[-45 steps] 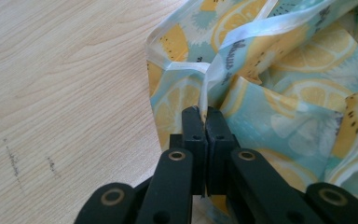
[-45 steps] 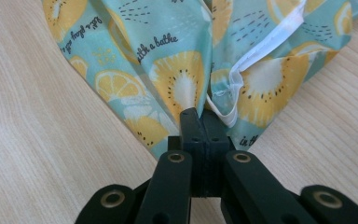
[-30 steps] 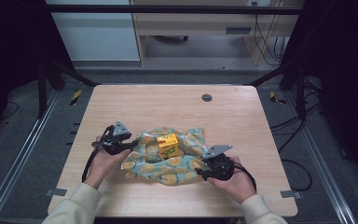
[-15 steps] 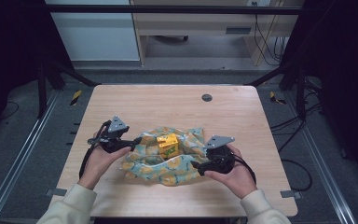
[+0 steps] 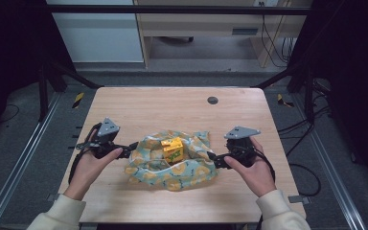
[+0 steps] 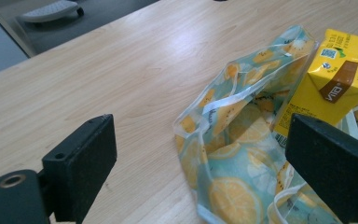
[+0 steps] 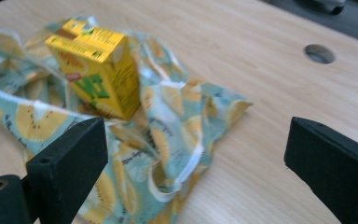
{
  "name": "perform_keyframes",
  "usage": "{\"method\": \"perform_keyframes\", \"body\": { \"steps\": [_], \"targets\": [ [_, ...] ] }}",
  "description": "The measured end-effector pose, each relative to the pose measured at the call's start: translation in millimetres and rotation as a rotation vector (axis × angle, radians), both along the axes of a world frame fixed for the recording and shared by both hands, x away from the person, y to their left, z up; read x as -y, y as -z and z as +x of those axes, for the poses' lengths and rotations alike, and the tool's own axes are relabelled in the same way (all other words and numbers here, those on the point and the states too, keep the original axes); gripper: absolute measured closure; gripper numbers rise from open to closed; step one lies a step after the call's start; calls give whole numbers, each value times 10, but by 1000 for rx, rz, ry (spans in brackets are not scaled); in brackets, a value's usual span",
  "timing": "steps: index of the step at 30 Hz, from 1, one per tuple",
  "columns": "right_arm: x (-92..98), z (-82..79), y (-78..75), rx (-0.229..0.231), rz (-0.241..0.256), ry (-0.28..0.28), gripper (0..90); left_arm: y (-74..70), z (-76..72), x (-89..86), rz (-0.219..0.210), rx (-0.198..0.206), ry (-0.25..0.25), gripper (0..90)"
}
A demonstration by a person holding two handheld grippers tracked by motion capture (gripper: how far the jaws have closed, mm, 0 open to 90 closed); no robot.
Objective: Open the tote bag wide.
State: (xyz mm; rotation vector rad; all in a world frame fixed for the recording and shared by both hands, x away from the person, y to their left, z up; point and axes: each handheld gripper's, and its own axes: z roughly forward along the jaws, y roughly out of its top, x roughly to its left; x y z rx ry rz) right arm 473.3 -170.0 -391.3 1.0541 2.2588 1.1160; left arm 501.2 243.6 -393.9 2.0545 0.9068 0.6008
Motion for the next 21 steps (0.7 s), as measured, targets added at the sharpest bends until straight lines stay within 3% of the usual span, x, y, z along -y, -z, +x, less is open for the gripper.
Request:
{"method": "perform_keyframes", "body": {
  "steps": [6, 10, 21],
  "targets": [
    [222, -18, -132, 34, 33, 65, 47, -100, -108, -164, -40, 40, -10, 80],
    [380, -54, -153, 48, 48, 103, 43, -104, -141, -297, -42, 48, -26, 74],
    [819, -141, 40, 3, 68, 219, 54, 157, -97, -723, -37, 17, -111, 65]
  ]
}}
